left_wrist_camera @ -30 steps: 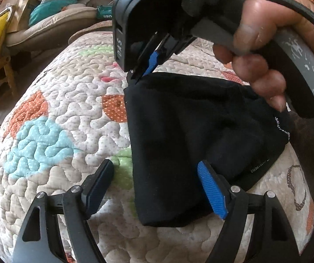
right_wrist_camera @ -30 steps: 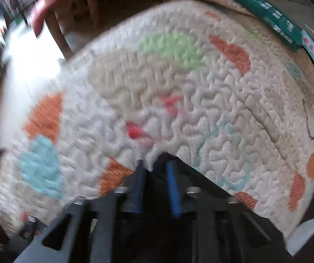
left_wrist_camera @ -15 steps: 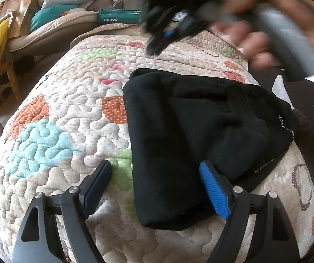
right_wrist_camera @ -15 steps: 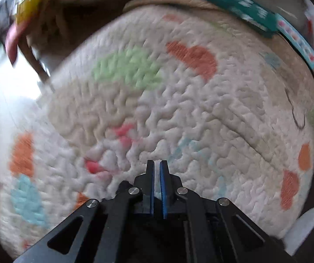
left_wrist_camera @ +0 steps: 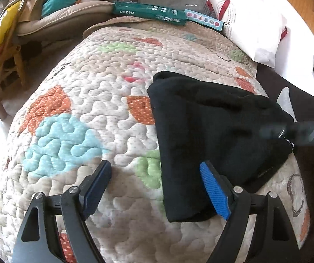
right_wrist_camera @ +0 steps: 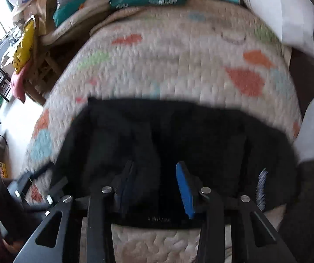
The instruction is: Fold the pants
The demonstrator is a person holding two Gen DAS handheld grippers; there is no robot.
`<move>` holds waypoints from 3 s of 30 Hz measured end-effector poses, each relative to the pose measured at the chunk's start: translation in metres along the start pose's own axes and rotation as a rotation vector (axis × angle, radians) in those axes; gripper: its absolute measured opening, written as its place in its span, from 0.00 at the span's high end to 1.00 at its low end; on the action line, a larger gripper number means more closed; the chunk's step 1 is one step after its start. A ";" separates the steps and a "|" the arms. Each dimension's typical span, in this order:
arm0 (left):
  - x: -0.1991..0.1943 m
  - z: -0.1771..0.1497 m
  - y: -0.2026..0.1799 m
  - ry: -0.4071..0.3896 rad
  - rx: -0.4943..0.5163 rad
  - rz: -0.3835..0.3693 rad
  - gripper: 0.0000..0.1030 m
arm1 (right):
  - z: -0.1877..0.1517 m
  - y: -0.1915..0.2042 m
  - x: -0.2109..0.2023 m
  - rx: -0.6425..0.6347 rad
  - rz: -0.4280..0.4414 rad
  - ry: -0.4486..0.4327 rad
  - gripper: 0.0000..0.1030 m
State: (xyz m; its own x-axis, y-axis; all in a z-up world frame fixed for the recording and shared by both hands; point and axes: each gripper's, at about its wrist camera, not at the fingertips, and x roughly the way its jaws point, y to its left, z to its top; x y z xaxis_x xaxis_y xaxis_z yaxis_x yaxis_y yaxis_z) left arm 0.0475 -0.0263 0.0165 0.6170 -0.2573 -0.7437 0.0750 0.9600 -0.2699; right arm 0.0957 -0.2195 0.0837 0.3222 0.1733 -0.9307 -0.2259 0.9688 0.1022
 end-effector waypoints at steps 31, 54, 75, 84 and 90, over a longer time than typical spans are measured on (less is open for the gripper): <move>-0.035 0.073 -0.046 -0.025 0.200 0.019 0.20 | -0.098 -0.115 -0.026 0.767 0.063 -0.164 0.39; 0.136 0.139 -0.303 0.285 0.628 -0.366 0.20 | -0.101 -0.155 -0.018 0.995 -0.053 -0.337 0.24; 0.146 0.110 -0.346 0.374 0.880 -0.418 0.90 | -0.091 -0.169 -0.021 0.913 0.044 -0.396 0.79; 0.087 0.159 -0.290 0.266 0.720 -0.467 0.90 | -0.071 -0.125 -0.062 0.748 0.136 -0.495 0.80; 0.051 0.172 -0.221 0.214 0.592 -0.469 0.89 | -0.056 -0.069 -0.083 0.564 0.175 -0.511 0.80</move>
State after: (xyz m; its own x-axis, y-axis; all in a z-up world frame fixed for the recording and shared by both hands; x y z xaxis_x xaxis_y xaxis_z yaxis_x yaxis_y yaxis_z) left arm 0.1968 -0.2328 0.1437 0.2576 -0.6081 -0.7509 0.7322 0.6299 -0.2589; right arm 0.0333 -0.3108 0.1343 0.7392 0.2592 -0.6216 0.1451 0.8401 0.5228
